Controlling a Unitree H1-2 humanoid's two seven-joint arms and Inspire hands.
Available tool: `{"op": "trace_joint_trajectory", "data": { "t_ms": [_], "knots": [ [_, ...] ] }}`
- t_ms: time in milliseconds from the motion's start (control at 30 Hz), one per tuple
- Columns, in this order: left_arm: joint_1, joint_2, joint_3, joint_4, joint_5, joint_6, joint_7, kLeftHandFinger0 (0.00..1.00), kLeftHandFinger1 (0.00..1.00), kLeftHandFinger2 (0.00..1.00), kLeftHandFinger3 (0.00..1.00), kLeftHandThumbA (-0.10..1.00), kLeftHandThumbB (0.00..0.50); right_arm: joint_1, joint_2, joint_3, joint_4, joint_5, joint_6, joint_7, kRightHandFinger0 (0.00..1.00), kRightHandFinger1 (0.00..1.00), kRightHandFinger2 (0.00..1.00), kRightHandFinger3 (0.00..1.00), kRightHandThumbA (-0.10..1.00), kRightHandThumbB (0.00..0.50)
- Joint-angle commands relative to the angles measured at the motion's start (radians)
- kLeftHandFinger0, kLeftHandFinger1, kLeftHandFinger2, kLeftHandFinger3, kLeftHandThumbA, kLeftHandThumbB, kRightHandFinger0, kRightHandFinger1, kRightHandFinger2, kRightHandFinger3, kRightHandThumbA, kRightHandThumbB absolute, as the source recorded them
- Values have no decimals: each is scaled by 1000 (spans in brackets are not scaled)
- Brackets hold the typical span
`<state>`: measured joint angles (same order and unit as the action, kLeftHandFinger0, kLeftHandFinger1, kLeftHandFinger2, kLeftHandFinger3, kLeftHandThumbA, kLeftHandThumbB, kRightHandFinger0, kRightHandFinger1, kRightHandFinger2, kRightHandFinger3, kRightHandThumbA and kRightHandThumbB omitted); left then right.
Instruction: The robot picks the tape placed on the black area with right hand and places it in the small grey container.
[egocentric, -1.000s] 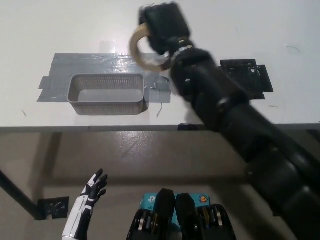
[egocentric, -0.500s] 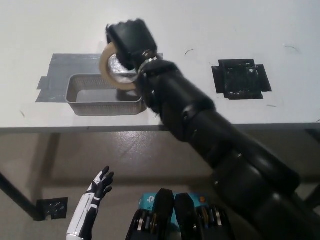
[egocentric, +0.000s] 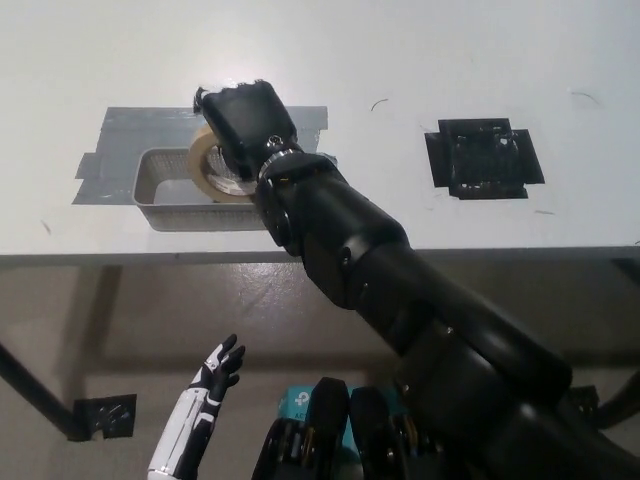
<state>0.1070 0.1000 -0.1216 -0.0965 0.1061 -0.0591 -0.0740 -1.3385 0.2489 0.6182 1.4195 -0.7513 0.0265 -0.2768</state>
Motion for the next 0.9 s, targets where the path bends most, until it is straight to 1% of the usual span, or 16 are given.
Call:
{"op": "trace_joint_trajectory", "data": {
  "t_ms": [0, 33, 67, 100, 167, 300, 367, 467, 500, 533, 567, 633, 667, 700, 733, 867],
  "knots": [
    [-3, -1, -5, -36, 16, 0, -2, 1000, 1000, 1000, 1000, 1000, 107, -44, 19, -28, -6, 44, -14, -10, 978, 1000, 1000, 1000, 381, 403],
    [-5, -1, -4, -38, 17, 1, -1, 1000, 1000, 1000, 1000, 1000, 104, -45, 17, -26, -5, 41, -11, 5, 1000, 1000, 1000, 1000, 501, 450],
    [-9, -1, -3, -36, 17, 0, -1, 1000, 1000, 1000, 1000, 1000, 105, -46, 16, -23, -4, 39, -8, 14, 1000, 1000, 1000, 1000, 554, 475],
    [-10, 0, -1, -35, 13, -3, -2, 1000, 1000, 1000, 1000, 1000, 101, -49, 15, -23, -4, 41, -6, 35, 1000, 1000, 1000, 1000, 585, 478],
    [-14, -1, 3, -34, 2, -1, -3, 1000, 1000, 1000, 1000, 1000, 101, -55, 10, -23, -6, 48, -4, 72, 1000, 1000, 1000, 1000, 609, 469],
    [-21, 3, 1, -31, 12, -1, -3, 1000, 1000, 1000, 1000, 1000, 114, -62, -11, -18, -19, 55, -30, 142, 1000, 1000, 1000, 1000, 659, 476],
    [-23, -2, 3, -27, 5, -8, -1, 1000, 1000, 1000, 1000, 1000, 105, -65, -28, -35, -40, 81, -58, 217, 1000, 1000, 1000, 1000, 659, 490],
    [-27, -1, 7, -29, -7, 0, -5, 1000, 1000, 1000, 1000, 1000, 126, -35, -85, -60, -198, 130, -109, 397, 1000, 1000, 1000, 1000, 708, 500],
    [-34, 3, 11, -29, -9, 2, -6, 1000, 1000, 1000, 1000, 1000, 127, -9, -116, -59, -316, 151, -90, 491, 1000, 1000, 1000, 1000, 712, 500],
    [-36, 6, 14, -30, -11, 4, -7, 1000, 1000, 1000, 1000, 1000, 129, 0, -125, -59, -358, 159, -80, 524, 1000, 1000, 1000, 1000, 713, 500],
    [-40, 9, 17, -27, -12, 5, -7, 1000, 1000, 1000, 1000, 1000, 136, 39, -166, -52, -510, 190, -46, 628, 1000, 1000, 1000, 1000, 723, 500],
    [-48, 15, 24, -18, -18, -1, -8, 1000, 1000, 1000, 1000, 1000, 121, 94, -253, -27, -780, 250, 48, 821, 1000, 1000, 1000, 1000, 738, 500],
    [-54, 15, 26, -11, -20, -4, -8, 1000, 1000, 1000, 1000, 1000, 127, 106, -312, -2, -915, 274, 102, 927, 1000, 1000, 1000, 1000, 738, 500],
    [-56, 17, 28, -7, -22, -6, -9, 1000, 1000, 1000, 1000, 1000, 126, 104, -323, 0, -938, 284, 115, 955, 1000, 1000, 1000, 1000, 727, 500],
    [-58, 17, 31, -3, -26, -9, -9, 1000, 1000, 1000, 1000, 992, 130, 103, -365, 10, -1013, 309, 149, 1023, 1000, 1000, 1000, 1000, 726, 500],
    [-63, 19, 33, -1, -29, -10, -12, 1000, 1000, 1000, 1000, 983, 96, 83, -444, 1, -1141, 372, 244, 1149, 1000, 1000, 1000, 1000, 700, 500]
  ]
}}
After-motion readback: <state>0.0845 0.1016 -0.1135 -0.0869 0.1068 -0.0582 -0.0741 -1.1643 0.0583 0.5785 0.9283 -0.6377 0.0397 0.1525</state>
